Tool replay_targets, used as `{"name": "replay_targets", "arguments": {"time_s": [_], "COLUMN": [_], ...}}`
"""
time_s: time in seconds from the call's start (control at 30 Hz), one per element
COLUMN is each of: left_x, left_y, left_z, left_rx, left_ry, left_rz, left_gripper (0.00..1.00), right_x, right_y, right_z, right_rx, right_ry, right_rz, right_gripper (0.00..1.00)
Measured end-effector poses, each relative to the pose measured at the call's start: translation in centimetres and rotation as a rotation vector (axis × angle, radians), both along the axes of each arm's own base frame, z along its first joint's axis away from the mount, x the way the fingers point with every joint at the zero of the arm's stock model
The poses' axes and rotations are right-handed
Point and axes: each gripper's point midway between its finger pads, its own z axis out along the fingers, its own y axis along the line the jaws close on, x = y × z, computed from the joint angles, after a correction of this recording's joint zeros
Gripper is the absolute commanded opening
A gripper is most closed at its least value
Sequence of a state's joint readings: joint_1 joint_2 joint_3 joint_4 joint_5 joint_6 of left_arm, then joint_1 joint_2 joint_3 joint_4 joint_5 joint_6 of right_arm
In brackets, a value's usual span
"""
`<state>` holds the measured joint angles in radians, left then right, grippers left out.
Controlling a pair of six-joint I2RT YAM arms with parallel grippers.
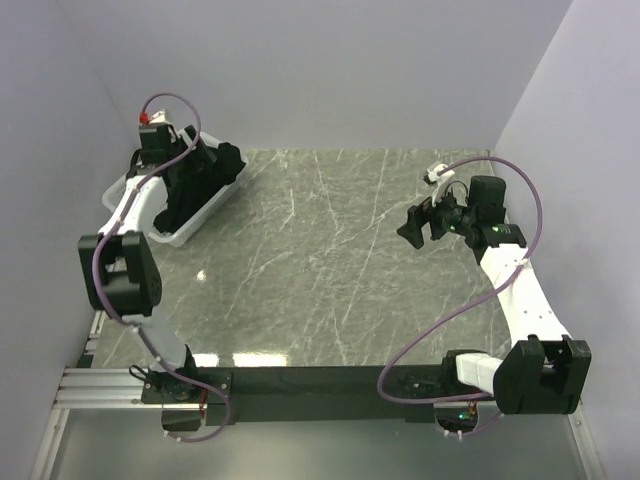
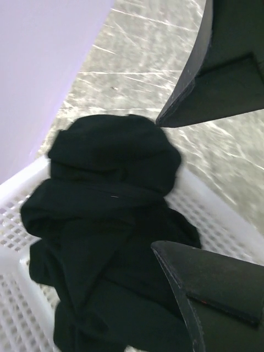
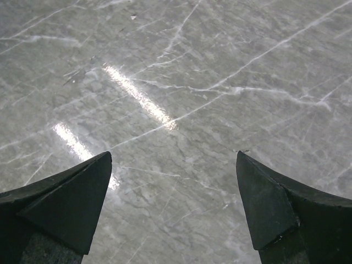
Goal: Fold and stack the t-shirts
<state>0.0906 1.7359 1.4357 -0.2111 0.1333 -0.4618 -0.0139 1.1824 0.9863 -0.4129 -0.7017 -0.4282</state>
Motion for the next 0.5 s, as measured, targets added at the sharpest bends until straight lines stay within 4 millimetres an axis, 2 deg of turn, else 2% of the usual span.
{"name": "replay_targets", "arguments": {"time_s": [0.23, 0.33, 0.5], "left_x": [4.8, 5.6, 6.4], "left_y": [-0.2, -0.2, -0.3], "left_z": [-3.0, -4.7, -6.6], "left_rx": [-0.106, -0.141, -0.169], "left_ry": [0.062, 0.100, 0.149], "left_rz": [0.048, 0.072, 0.100], "left_gripper": [0.73, 0.70, 0.55], "right_x": [0.2, 0.4, 0.5], "right_y": [-0.3, -0.6, -1.0], "right_z": [-0.5, -0.9, -1.2], "right_rx": [0.005, 0.006, 0.011], "right_ry": [0.016, 0.031, 0.043], "right_rz": [-0.008, -0.015, -0.030], "right_gripper": [1.00, 1.00, 1.00]}}
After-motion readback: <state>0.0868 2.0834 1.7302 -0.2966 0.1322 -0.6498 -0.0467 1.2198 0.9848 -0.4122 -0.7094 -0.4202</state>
